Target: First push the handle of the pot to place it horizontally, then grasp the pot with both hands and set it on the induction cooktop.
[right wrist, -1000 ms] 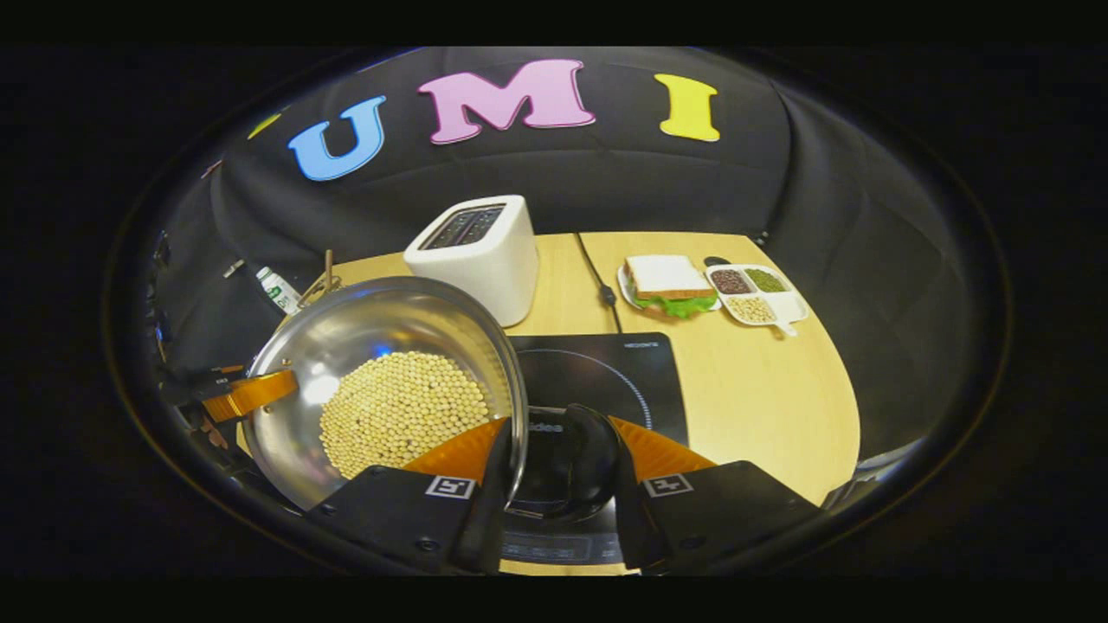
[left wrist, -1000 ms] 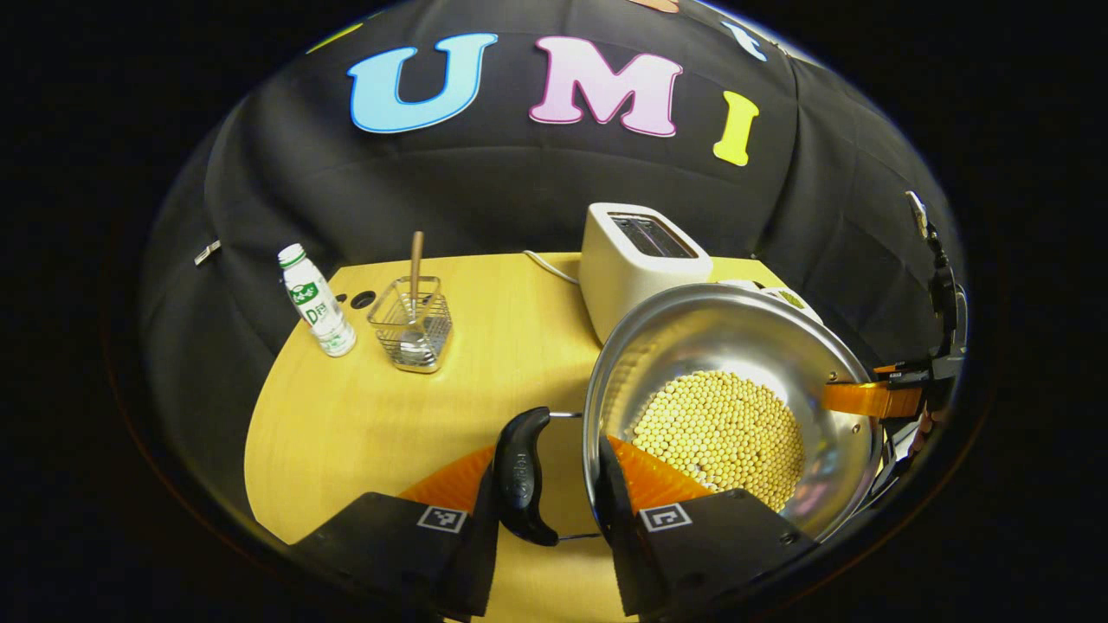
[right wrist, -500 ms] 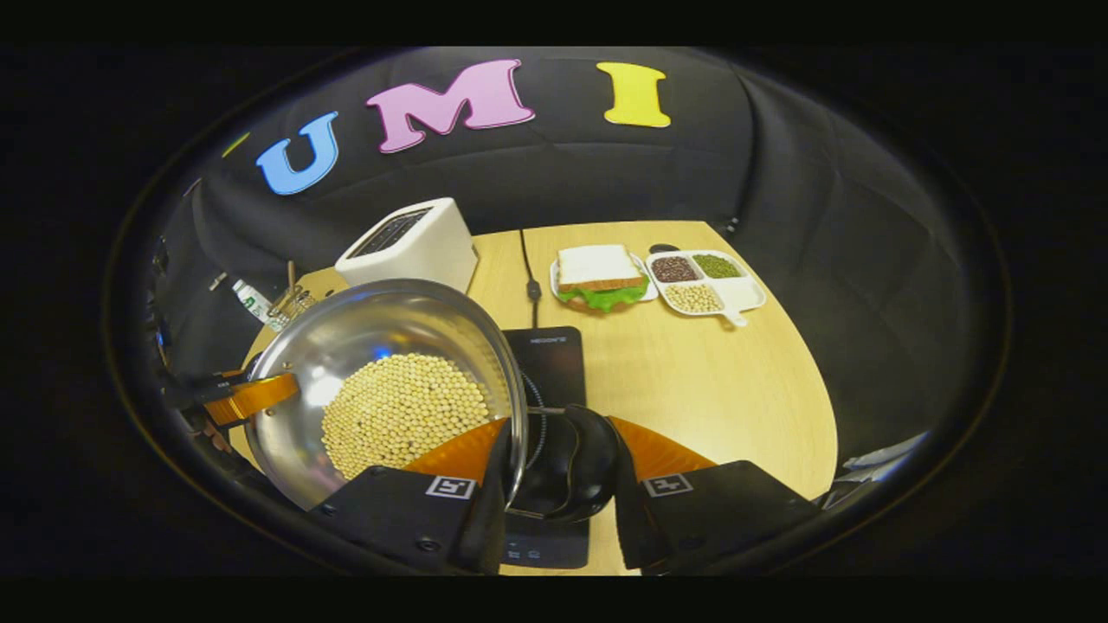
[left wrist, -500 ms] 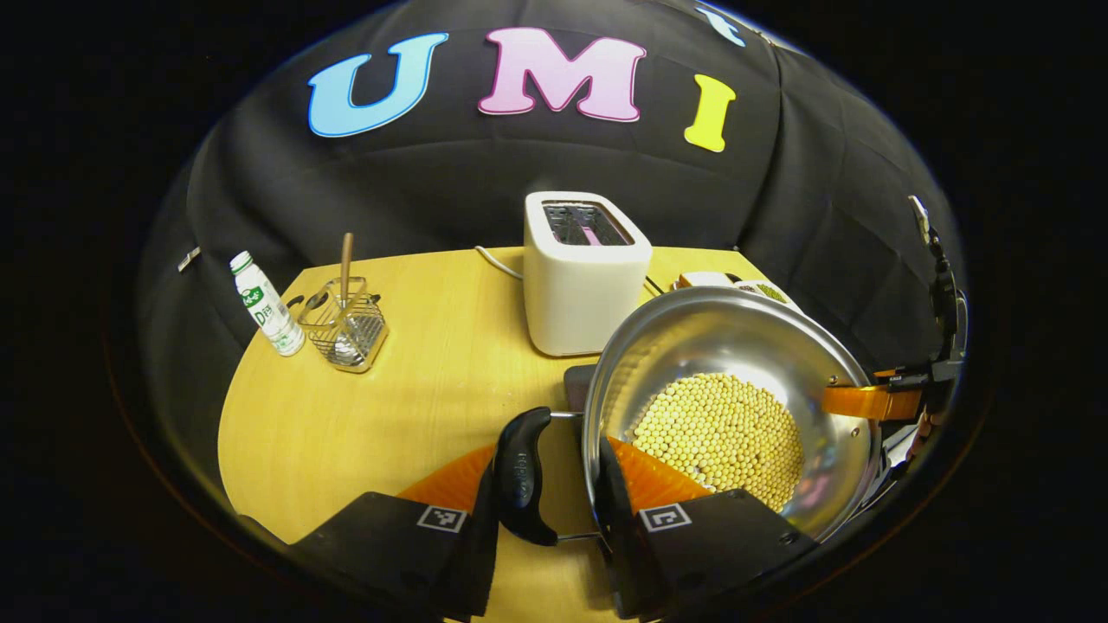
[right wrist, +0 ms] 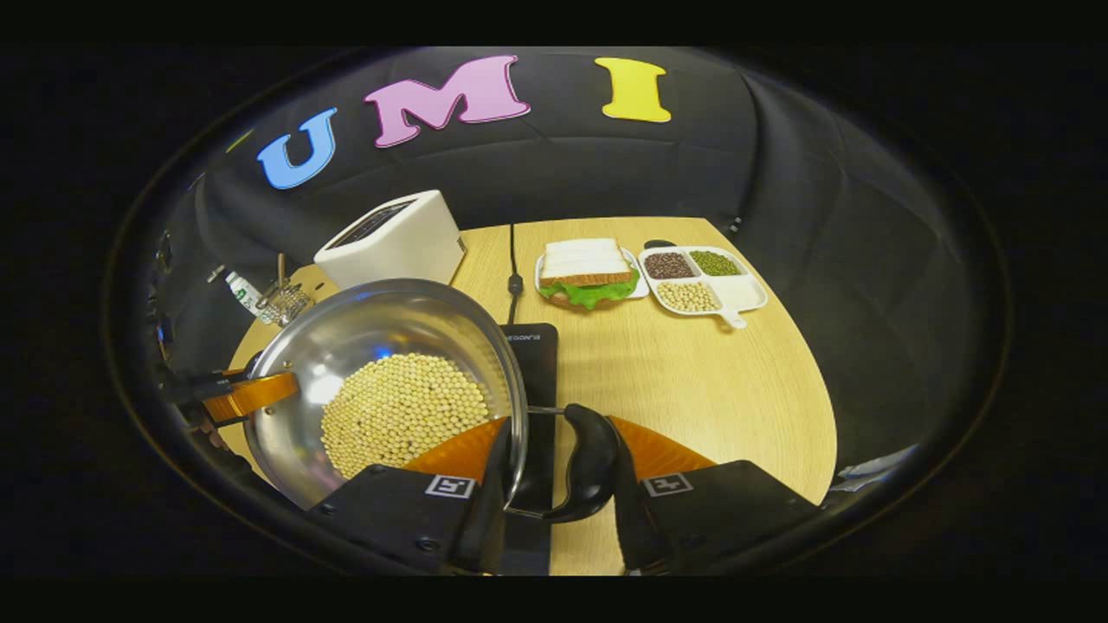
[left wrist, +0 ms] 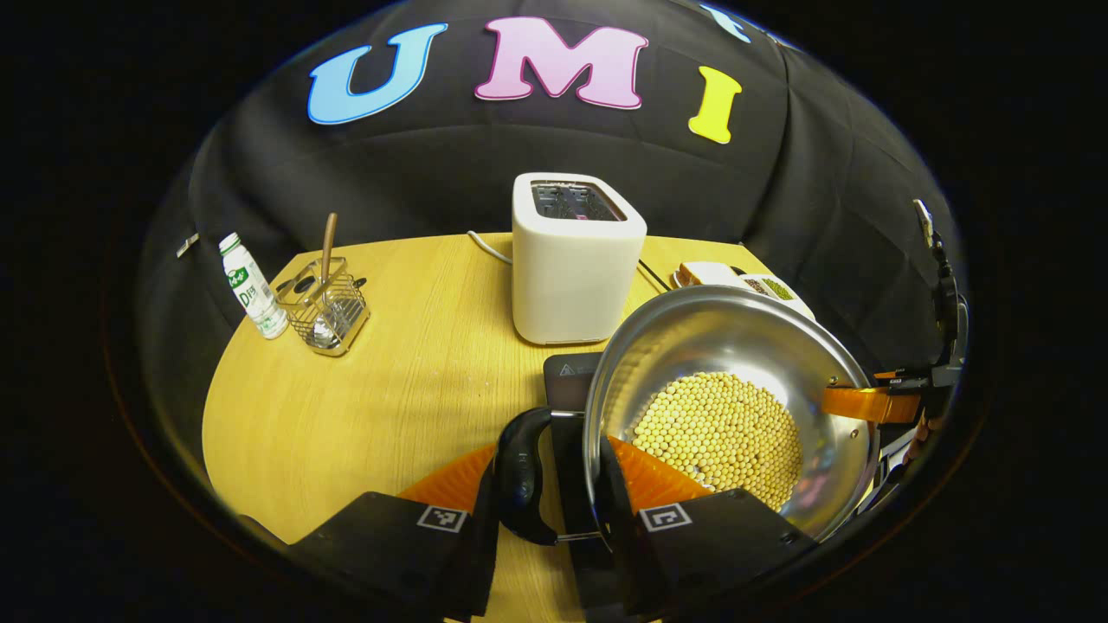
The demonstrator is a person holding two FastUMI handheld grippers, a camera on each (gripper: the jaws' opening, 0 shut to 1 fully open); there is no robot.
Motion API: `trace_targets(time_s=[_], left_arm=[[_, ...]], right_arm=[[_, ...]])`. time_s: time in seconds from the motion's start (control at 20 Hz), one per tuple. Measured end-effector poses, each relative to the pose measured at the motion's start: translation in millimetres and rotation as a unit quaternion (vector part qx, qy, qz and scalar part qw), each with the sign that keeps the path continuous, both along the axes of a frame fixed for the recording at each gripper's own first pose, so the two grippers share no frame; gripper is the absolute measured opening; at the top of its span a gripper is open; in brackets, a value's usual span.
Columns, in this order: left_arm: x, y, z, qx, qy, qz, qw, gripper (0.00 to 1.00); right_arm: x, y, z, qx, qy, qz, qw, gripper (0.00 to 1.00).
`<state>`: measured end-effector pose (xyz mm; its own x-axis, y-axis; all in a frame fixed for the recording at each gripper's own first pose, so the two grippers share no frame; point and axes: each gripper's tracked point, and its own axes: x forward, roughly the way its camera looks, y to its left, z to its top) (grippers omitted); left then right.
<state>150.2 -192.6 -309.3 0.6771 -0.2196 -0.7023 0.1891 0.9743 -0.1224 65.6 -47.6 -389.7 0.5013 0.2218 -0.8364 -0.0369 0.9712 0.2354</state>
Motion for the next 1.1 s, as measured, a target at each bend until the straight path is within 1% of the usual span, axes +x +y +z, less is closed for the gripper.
trace_targets(time_s=[0.05, 0.1, 0.25, 0.3, 0.7, 0.8, 0.9, 1.05, 1.1], left_arm=[[-1.2, 1.8, -2.0, -0.003, 0.004, 0.003, 1.0, 0.58], [1.5, 3.0, 3.3, -0.004, -0.007, 0.004, 1.0, 0.57], [1.4, 3.9, 0.2, -0.003, 0.0, 0.001, 1.0, 0.58], [2.2, 2.8, 1.2, -0.003, 0.001, 0.0, 1.0, 0.57], [-0.6, 2.3, 2.9, -0.004, 0.004, 0.001, 1.0, 0.59], [-0.6, 2.7, 4.0, -0.004, 0.005, 0.001, 1.0, 0.58], [-1.7, 2.9, 3.3, -0.005, 0.005, 0.001, 1.0, 0.59], [-2.6, 3.7, 2.3, -0.003, 0.01, -0.003, 1.0, 0.62], [-3.1, 3.3, 2.7, 0.0, 0.01, -0.007, 1.0, 0.63]], right_arm=[[-2.3, 1.7, -1.8, -0.001, 0.002, 0.003, 1.0, 0.55], [0.2, 3.1, 0.5, 0.004, -0.002, -0.001, 1.0, 0.55], [3.2, 4.6, -0.9, 0.008, -0.002, -0.002, 1.0, 0.55], [3.2, 4.5, -0.8, 0.008, -0.001, -0.002, 1.0, 0.55], [1.0, 3.7, -1.1, 0.01, 0.003, -0.005, 1.0, 0.55], [0.5, 3.6, -1.6, 0.012, 0.005, -0.007, 1.0, 0.55], [0.6, 3.6, -2.0, 0.016, 0.008, -0.009, 1.0, 0.55], [5.6, 6.7, -0.9, 0.015, 0.006, -0.005, 1.0, 0.6], [1.3, 2.8, 0.8, 0.012, 0.002, -0.005, 1.0, 0.58]])
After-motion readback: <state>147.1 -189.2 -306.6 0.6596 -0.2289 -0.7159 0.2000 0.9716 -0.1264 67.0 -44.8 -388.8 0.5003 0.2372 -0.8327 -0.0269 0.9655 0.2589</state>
